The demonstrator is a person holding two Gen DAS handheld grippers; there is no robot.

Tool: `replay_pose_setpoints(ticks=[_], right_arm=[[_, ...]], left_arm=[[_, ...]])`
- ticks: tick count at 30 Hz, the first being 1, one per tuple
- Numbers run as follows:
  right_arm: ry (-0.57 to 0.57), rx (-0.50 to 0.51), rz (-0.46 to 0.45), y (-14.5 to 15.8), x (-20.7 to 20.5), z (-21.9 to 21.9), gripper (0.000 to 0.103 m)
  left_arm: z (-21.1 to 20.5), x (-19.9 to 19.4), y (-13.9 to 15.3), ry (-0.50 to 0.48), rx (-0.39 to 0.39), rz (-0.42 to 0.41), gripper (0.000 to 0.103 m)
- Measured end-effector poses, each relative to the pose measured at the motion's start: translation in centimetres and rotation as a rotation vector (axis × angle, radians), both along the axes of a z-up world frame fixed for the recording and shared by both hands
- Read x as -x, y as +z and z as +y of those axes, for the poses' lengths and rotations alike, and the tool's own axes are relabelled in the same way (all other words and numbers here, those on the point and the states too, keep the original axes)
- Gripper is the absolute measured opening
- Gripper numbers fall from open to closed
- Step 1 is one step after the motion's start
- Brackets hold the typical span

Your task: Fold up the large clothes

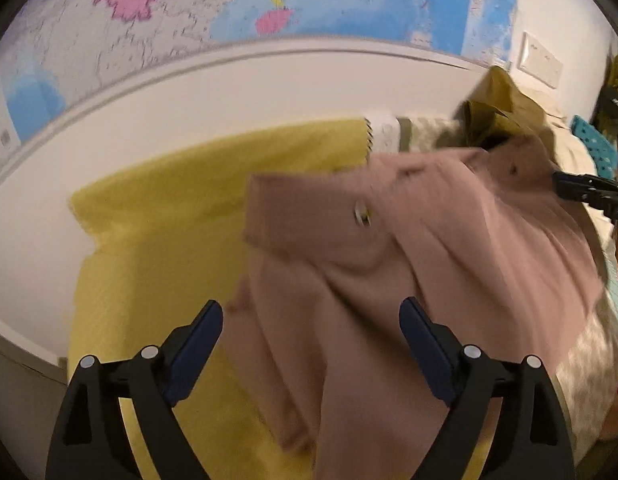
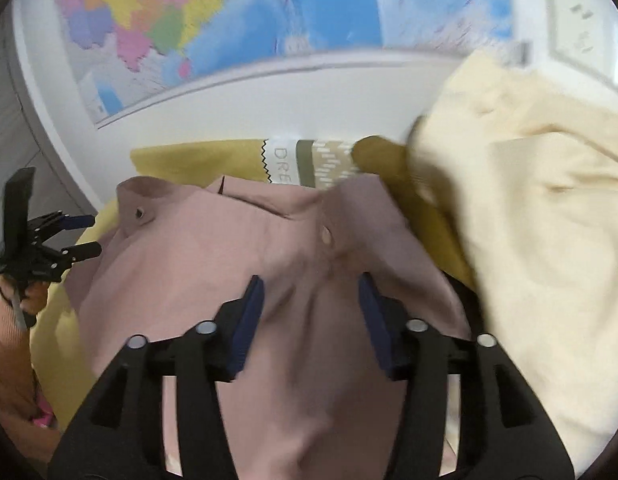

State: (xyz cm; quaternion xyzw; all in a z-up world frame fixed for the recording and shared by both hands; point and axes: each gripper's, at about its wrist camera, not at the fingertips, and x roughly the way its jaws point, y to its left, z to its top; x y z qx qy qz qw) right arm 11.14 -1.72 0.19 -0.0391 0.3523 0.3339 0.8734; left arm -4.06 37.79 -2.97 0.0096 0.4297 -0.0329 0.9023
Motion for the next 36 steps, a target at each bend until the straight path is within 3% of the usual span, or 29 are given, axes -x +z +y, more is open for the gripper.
replay_pose_setpoints(ticks=[2, 3, 4, 5, 6, 7, 8, 9, 11, 14, 16, 18, 20, 22, 23, 24, 25, 26, 27, 31, 32, 36], right_arm=[[-0.016, -0.024, -0.012, 0.1, 1.9, -2.5, 0.077], [-0.036, -0.019, -0.012, -0.1, 2.4, -3.4, 0.079], [-0.059, -0.007, -0.014, -0.5, 2.9, -4.3, 0.079], [-0.075, 0.004, -0.008, -0.9, 2.7, -4.3, 0.079], [-0.089, 0.010, 0.027, -1.9, 3.0, -5.3, 0.079], [-0.092, 0.003, 0.062, -2.7, 3.5, -6.2, 0.079], [-0.094, -0.015, 0.115, -3.9, 3.4, -6.8, 0.073], [-0.096, -0.027, 0.149, -4.7, 3.3, -7.2, 0.064], [-0.050, -0.122, 0.247, -5.9, 2.8, -7.8, 0.004], [-0.068, -0.171, 0.172, -3.3, 3.1, -8.9, 0.003], [-0.079, -0.213, 0.110, -0.8, 3.3, -10.2, 0.003], [-0.106, -0.207, 0.073, 0.1, 3.0, -10.5, 0.003], [-0.121, -0.194, 0.131, -1.2, 1.9, -10.4, 0.005], [-0.124, -0.128, 0.247, -4.2, 0.5, -9.5, 0.008], [-0.136, -0.120, 0.263, -5.1, 0.5, -9.7, 0.020], [-0.139, -0.129, 0.270, -5.4, 0.7, -9.9, 0.026], [-0.139, -0.150, 0.273, -5.5, 1.0, -10.3, 0.041], [-0.140, -0.169, 0.273, -5.4, 1.3, -10.7, 0.061], [-0.153, -0.200, 0.261, -5.2, 2.0, -11.5, 0.065], [-0.101, -0.278, 0.276, -5.0, 4.1, -13.0, 0.088], [-0.089, -0.286, 0.283, -5.4, 4.4, -12.9, 0.088], [-0.067, -0.276, 0.332, -7.0, 3.8, -11.6, 0.088]], left_arm=[[0.3, 0.9, -0.6, -0.006, 0.031, 0.008, 0.087], [0.3, 1.2, -1.4, -0.007, 0.043, 0.033, 0.080], [0.3, 1.2, -2.0, -0.005, 0.047, 0.051, 0.069], [0.3, 1.3, -2.9, -0.006, 0.063, 0.081, 0.044], [0.4, 1.5, -3.6, -0.001, 0.085, 0.098, 0.026], [0.5, 1.7, -3.7, 0.016, 0.099, 0.089, 0.018], [0.7, 1.9, -3.6, 0.029, 0.122, 0.078, 0.007], [1.0, 2.1, -3.3, 0.046, 0.147, 0.066, 0.005], [2.1, 2.7, -2.1, 0.081, 0.215, 0.032, 0.004], [2.9, 3.8, 0.1, 0.134, 0.241, -0.008, 0.003], [3.8, 4.8, 1.5, 0.174, 0.267, -0.041, 0.003], [4.3, 4.8, 1.3, 0.195, 0.307, -0.021, 0.003], [3.9, 4.5, -0.9, 0.204, 0.264, 0.046, 0.004], [3.3, 3.9, -3.3, 0.215, 0.257, 0.118, 0.006], [3.3, 4.0, -3.6, 0.217, 0.266, 0.118, 0.011], [3.5, 4.2, -3.6, 0.221, 0.275, 0.107, 0.019], [3.8, 4.7, -3.2, 0.228, 0.288, 0.080, 0.026], [4.2, 5.2, -2.7, 0.232, 0.304, 0.056, 0.050], [4.7, 5.8, -2.3, 0.234, 0.321, 0.032, 0.063], [5.5, 8.1, -1.2, 0.240, 0.332, -0.032, 0.074], [5.8, 8.6, -1.3, 0.236, 0.353, -0.038, 0.082], [4.5, 8.0, -2.5, 0.193, 0.385, -0.003, 0.085]])
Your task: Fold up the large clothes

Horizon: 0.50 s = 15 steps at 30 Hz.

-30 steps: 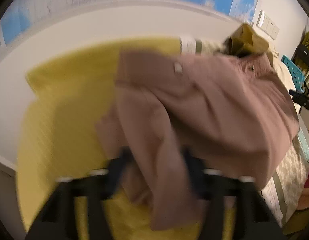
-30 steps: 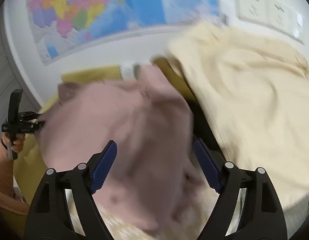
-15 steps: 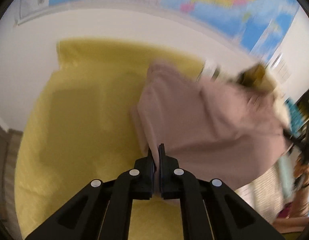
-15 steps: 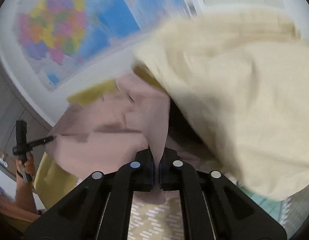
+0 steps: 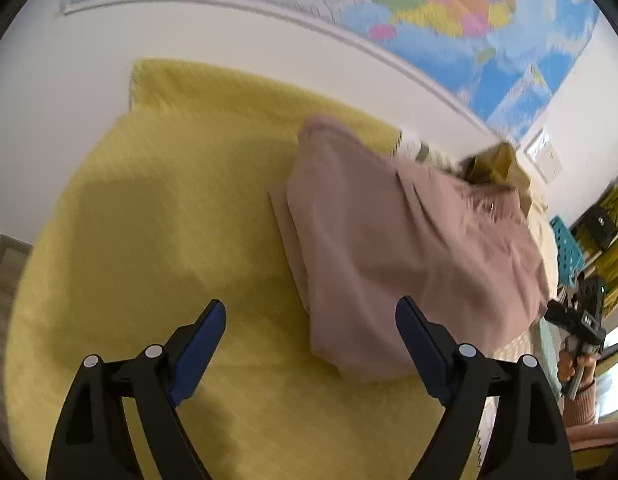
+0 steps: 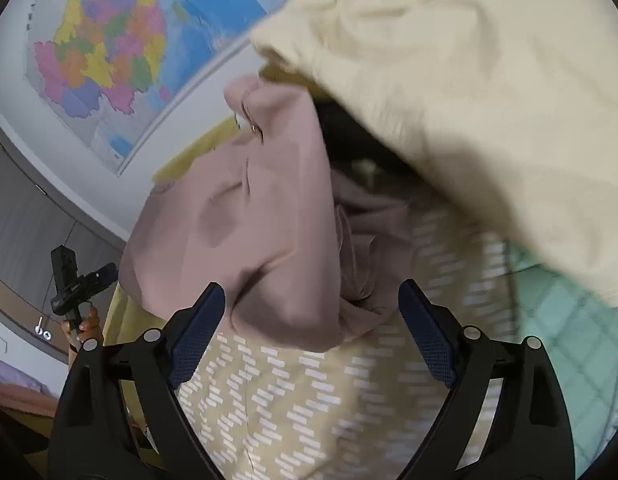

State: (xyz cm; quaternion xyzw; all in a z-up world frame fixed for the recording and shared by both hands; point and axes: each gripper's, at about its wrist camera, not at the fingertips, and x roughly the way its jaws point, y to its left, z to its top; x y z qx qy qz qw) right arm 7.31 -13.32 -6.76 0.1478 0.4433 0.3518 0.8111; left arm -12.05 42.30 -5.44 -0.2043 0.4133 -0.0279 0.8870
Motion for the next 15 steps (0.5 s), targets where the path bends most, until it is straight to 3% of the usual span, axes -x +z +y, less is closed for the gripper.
replay_pose_setpoints(ticks=[3, 5, 7, 9, 10, 11, 12, 14, 15], right_arm=[[0.016, -0.007, 0.006, -1.0, -0.5, 1.5, 0.092], [0.020, -0.002, -0.018, -1.1, -0.6, 2.6, 0.095], [0.032, -0.008, -0.027, -1.1, -0.9, 3.4, 0.095], [0.044, 0.002, -0.048, -1.0, -1.3, 4.5, 0.085], [0.052, 0.017, -0.053, -1.0, -1.4, 5.0, 0.073], [0.066, 0.013, -0.048, -1.1, -1.6, 5.3, 0.054], [0.081, -0.004, -0.033, -1.1, -1.8, 5.3, 0.047], [0.115, -0.050, -0.010, -0.8, -1.7, 5.5, 0.027], [0.125, -0.063, -0.011, -0.5, -1.6, 5.5, 0.025]], left_arm=[[-1.2, -0.7, -1.5, -0.063, 0.055, 0.041, 0.087], [-2.5, -1.1, -1.9, -0.079, 0.036, 0.019, 0.096], [-3.9, -1.9, -2.0, -0.108, 0.032, 0.019, 0.096], [-5.1, -2.6, -2.1, -0.137, 0.042, 0.010, 0.091], [-5.9, -3.1, -2.1, -0.126, 0.018, 0.009, 0.090], [-6.4, -3.5, -2.2, -0.108, -0.012, 0.012, 0.077], [-6.8, -3.8, -2.2, -0.095, -0.030, 0.016, 0.056], [-6.7, -4.1, -1.9, -0.066, 0.005, 0.034, 0.026], [-6.3, -3.9, -1.5, -0.060, 0.037, 0.027, 0.020]])
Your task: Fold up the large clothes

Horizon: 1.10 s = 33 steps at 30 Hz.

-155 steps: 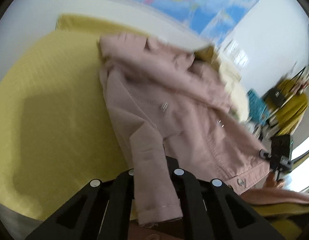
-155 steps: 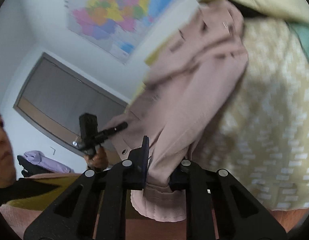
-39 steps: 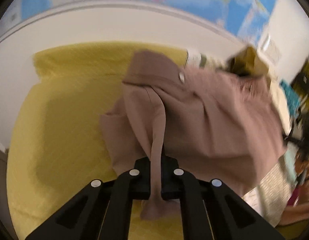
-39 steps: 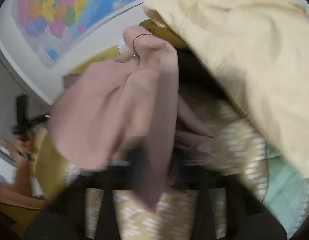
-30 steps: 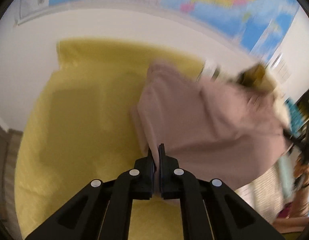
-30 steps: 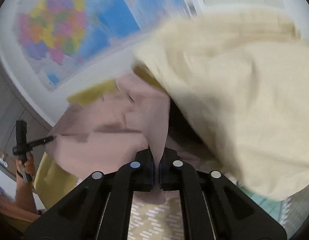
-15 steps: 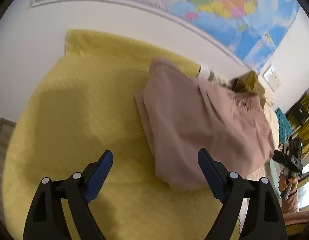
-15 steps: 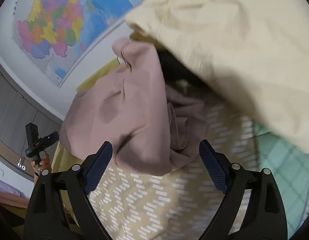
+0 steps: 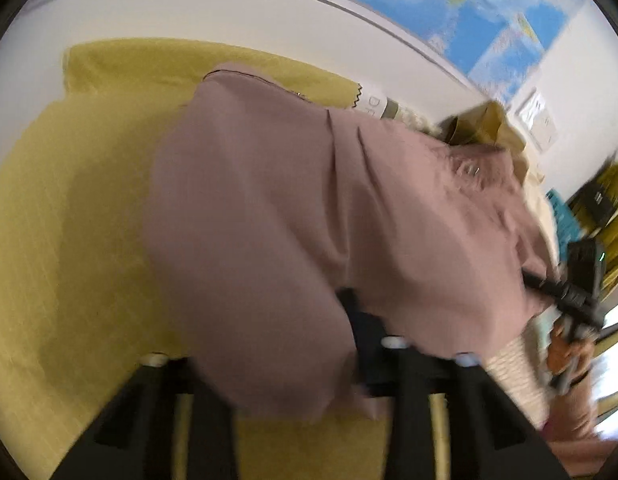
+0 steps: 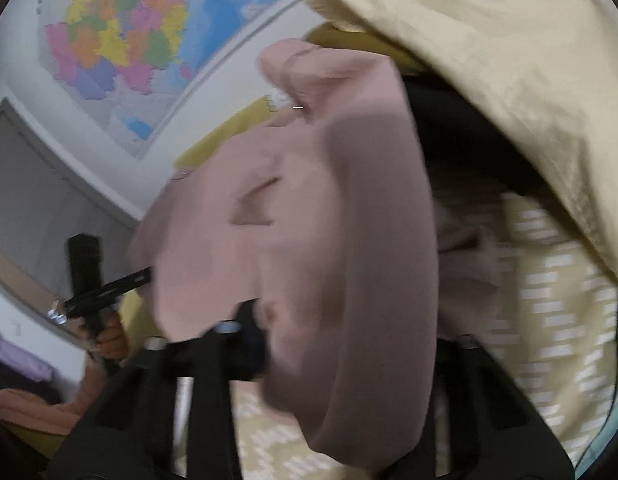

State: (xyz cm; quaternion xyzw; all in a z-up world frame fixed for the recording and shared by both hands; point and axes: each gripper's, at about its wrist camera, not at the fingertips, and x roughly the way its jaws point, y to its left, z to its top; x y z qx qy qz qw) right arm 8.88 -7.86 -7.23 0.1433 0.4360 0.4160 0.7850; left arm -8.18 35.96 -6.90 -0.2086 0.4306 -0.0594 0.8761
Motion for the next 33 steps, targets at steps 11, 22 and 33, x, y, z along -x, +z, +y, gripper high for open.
replay_pose_setpoints(ticks=[11, 22, 33], right_arm=[[0.021, 0.061, 0.032, 2.1, 4.4, -3.9, 0.044], [-0.116, 0.333, -0.297, 6.1, 3.8, -0.7, 0.078], [-0.176, 0.290, -0.361, 9.3, -1.0, 1.5, 0.001]], left_arm=[[0.9, 6.3, -0.2, 0.012, -0.034, 0.096, 0.050], [-1.3, 2.1, 4.0, 0.026, -0.393, -0.044, 0.076], [-0.8, -4.1, 4.9, 0.058, -0.365, -0.055, 0.004]])
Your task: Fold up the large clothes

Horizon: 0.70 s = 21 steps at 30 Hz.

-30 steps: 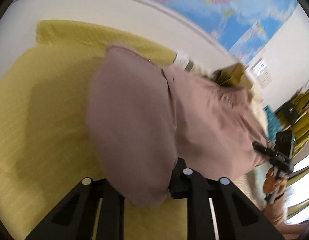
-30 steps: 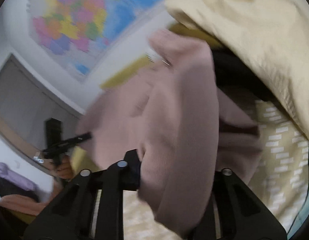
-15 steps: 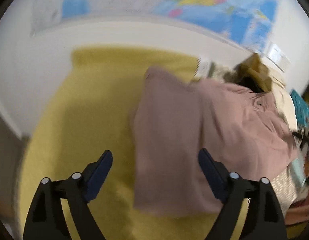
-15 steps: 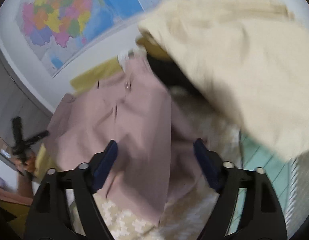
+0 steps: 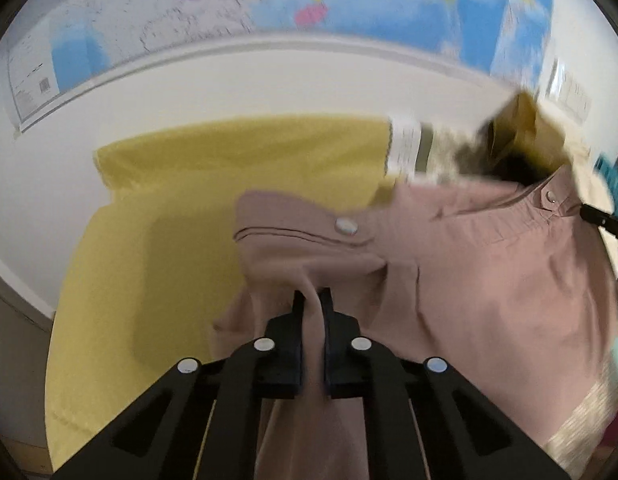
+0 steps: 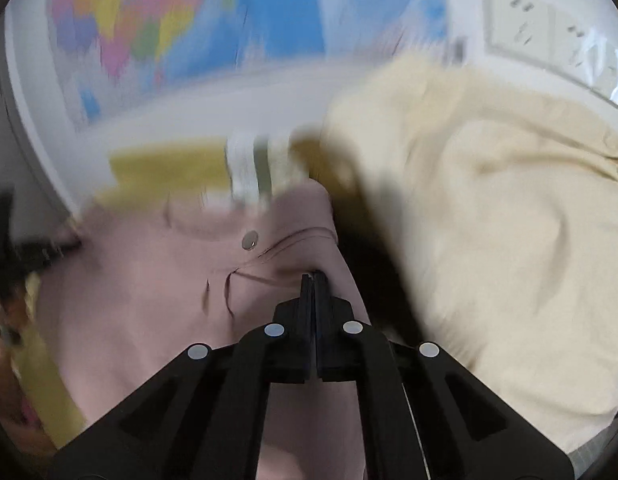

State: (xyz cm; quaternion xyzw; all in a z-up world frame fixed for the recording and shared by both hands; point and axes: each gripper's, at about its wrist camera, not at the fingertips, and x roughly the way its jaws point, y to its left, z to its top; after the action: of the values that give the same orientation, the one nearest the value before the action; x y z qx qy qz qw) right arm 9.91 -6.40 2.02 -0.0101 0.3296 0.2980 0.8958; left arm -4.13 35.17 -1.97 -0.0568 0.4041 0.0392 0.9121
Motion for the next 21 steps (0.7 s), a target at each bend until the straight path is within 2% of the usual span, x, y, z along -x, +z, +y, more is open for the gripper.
replay_pose_setpoints(ticks=[2, 5, 8, 10, 12, 13, 14, 15, 17, 18, 21], right_arm=[[-0.010, -0.043, -0.007, 0.7, -0.5, -0.6, 0.001], [-0.017, -0.010, 0.079, -1.5, -2.4, -0.2, 0.001], [-0.016, 0.034, 0.175, -4.5, -3.8, 0.2, 0.000], [-0.025, 0.014, 0.177, -4.4, -3.5, -0.3, 0.001], [-0.028, -0.004, 0.169, -3.6, -2.7, -0.8, 0.011], [-0.033, -0.006, 0.156, -3.0, -2.0, -1.3, 0.028], [-0.038, -0.005, 0.122, -2.0, -0.7, -1.9, 0.050], [-0.041, -0.005, 0.094, -1.4, 0.1, -2.2, 0.058], [-0.034, 0.020, 0.023, -0.1, 2.6, -2.8, 0.062], [-0.022, 0.027, 0.011, 0.2, 3.2, -2.6, 0.062], [0.033, 0.029, 0.020, 0.1, 5.2, -2.2, 0.062]], left_arm=[[0.5, -0.2, 0.7, 0.025, 0.007, -0.035, 0.004], [0.7, -1.6, -0.8, 0.043, -0.003, 0.006, 0.006], [1.1, -2.8, -3.3, 0.068, -0.010, 0.072, 0.017], [1.5, -2.8, -3.6, 0.080, 0.004, 0.074, 0.030], [2.2, -1.7, -3.1, 0.091, 0.009, 0.045, 0.038], [2.3, -1.4, -2.9, 0.088, 0.010, 0.034, 0.038], [2.5, -0.9, -2.7, 0.091, 0.012, 0.027, 0.047], [2.8, -0.2, -2.3, 0.099, 0.008, 0.017, 0.052], [2.9, 0.9, -1.7, 0.097, -0.010, -0.009, 0.053], [2.9, 1.5, -1.5, 0.090, -0.013, -0.017, 0.059], [2.8, 3.1, -1.1, 0.073, -0.019, -0.036, 0.063]])
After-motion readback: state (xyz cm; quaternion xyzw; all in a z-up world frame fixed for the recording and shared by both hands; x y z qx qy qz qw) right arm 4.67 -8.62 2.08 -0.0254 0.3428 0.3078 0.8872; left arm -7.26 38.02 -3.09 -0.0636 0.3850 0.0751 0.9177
